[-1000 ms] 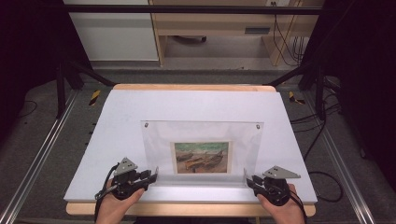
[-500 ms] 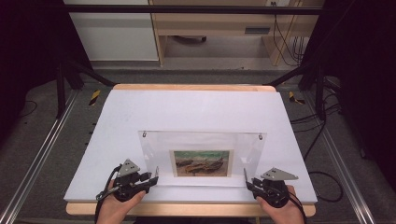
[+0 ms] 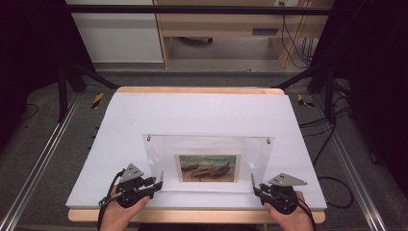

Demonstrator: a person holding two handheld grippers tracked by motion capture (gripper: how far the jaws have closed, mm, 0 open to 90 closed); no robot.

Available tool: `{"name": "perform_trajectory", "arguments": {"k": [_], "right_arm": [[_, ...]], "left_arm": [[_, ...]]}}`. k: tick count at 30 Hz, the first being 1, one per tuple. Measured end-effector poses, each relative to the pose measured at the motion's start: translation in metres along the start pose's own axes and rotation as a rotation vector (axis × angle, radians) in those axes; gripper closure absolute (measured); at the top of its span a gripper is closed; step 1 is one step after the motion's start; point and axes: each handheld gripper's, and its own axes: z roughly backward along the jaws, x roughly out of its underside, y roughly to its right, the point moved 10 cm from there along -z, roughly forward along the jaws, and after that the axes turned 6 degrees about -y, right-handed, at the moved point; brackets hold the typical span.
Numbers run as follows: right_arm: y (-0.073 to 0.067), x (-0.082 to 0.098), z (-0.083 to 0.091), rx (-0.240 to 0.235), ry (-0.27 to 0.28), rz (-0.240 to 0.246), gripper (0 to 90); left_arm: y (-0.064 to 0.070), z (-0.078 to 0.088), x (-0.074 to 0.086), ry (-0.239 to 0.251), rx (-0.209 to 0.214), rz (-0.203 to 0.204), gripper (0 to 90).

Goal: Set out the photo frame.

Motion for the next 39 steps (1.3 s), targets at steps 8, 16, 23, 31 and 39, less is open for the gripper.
{"name": "perform_trajectory", "arguments": {"k": [8,16,23,31,39], "right_arm": [[-0.001,0.000,0.000,-0.003,-0.001,-0.007,68.9],[-0.002,-0.002,-0.001,-0.016,0.013,-0.010,60.3],[0.003,-0.005,0.003,-0.011,0.038,-0.012,37.4],[0.016,-0.001,0.019,-0.001,0.081,-0.032,26.7],[0.039,-0.002,0.036,0.042,0.154,-0.080,24.7]], "left_arm": [[0.000,0.000,0.000,0.000,0.006,0.002,62.1],[-0.002,0.001,-0.003,0.032,0.008,0.030,51.0],[-0.004,0.003,-0.005,0.039,0.045,0.022,37.0],[-0.007,0.010,-0.005,0.046,0.084,0.001,26.0],[-0.036,0.030,-0.006,0.086,0.041,0.013,21.9]]}}
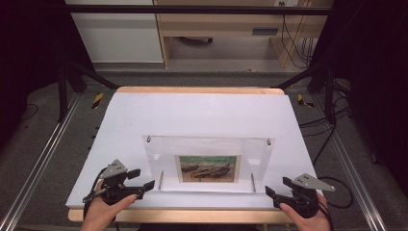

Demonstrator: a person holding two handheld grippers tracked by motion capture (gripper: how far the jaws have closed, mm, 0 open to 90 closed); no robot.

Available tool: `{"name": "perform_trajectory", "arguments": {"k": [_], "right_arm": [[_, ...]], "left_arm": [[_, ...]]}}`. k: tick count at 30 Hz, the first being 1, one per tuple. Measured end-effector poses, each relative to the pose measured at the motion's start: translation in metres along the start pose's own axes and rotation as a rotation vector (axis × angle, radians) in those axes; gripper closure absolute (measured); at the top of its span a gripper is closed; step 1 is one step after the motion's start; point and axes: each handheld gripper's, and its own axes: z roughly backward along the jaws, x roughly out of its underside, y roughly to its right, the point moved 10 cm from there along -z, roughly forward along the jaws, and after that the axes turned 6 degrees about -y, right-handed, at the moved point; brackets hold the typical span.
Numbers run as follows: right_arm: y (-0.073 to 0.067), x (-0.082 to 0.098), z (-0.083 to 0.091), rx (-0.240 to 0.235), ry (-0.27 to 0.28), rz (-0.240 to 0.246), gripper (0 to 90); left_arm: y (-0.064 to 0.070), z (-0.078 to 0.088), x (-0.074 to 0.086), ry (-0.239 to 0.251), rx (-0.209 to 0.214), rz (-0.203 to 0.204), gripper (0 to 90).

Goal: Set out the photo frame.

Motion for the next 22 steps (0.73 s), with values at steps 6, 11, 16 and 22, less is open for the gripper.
{"name": "perform_trajectory", "arguments": {"k": [6,11,16,22], "right_arm": [[0.028,-0.006,-0.001,0.158,0.036,-0.007,22.4],[0.054,-0.015,-0.022,0.275,0.014,-0.031,19.9],[0.066,-0.028,-0.044,0.306,-0.009,-0.046,18.6],[0.060,-0.024,-0.045,0.257,-0.018,-0.045,16.2]], "left_arm": [[-0.037,0.013,-0.002,0.055,-0.170,0.060,19.4],[-0.061,0.009,-0.010,0.098,-0.298,0.089,15.4],[-0.083,-0.007,-0.022,0.126,-0.346,0.107,11.3],[-0.081,-0.010,-0.028,0.139,-0.326,0.062,6.6]]}}
